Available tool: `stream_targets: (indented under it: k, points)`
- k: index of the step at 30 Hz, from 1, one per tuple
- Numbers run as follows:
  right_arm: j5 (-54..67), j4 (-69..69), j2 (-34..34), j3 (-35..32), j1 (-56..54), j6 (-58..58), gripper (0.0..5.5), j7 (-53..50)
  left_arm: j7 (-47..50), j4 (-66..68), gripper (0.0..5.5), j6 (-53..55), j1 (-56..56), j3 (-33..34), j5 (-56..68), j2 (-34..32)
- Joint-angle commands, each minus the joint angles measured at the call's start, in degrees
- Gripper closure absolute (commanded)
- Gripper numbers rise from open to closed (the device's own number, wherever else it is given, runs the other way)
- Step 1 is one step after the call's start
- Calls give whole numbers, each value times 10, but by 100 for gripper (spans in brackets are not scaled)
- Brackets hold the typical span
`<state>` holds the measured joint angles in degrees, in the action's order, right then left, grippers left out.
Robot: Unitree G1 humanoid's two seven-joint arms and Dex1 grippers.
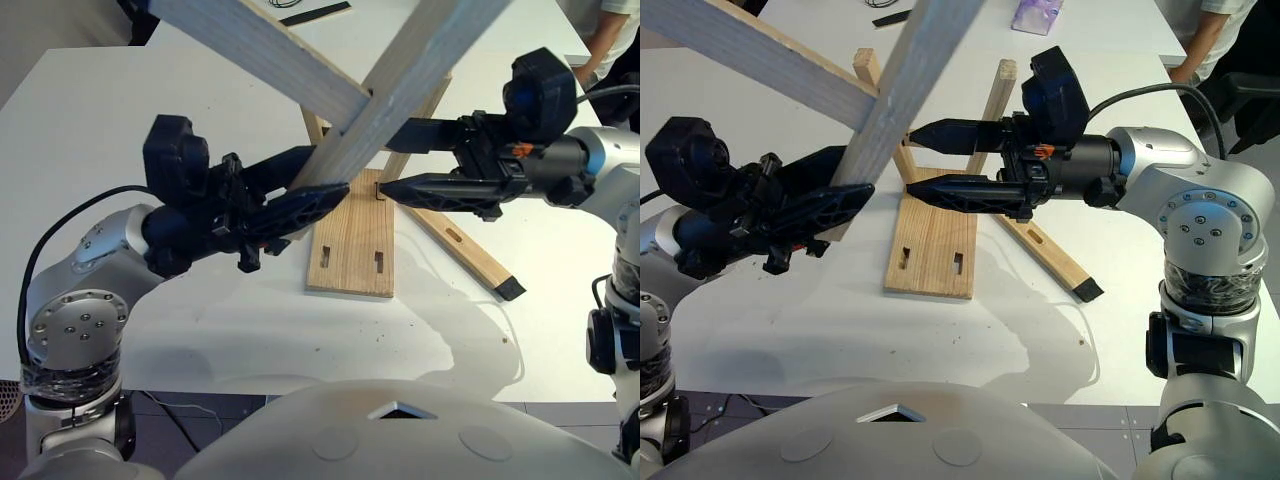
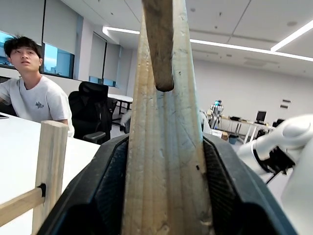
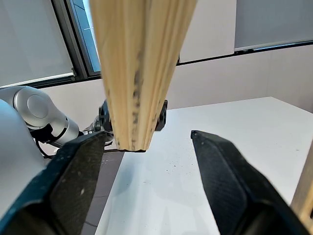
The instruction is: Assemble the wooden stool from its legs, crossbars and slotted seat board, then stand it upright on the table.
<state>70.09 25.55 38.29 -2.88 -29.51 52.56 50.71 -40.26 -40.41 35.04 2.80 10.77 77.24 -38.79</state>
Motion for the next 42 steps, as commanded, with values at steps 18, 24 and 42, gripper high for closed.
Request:
stream_targets:
  k: [18,24,42]
  points:
    - [-8,2,11,15,-16,13,339,30,-69,14,347,-2,-29,-36,-111,-3]
    - [-26,4,12,17,-11,9,347,38,-44,32,271,31,-13,-43,-96,-9]
    - [-274,-32,180,27,104,-116,347,168,-74,227,205,-144,-157,-97,-449,5]
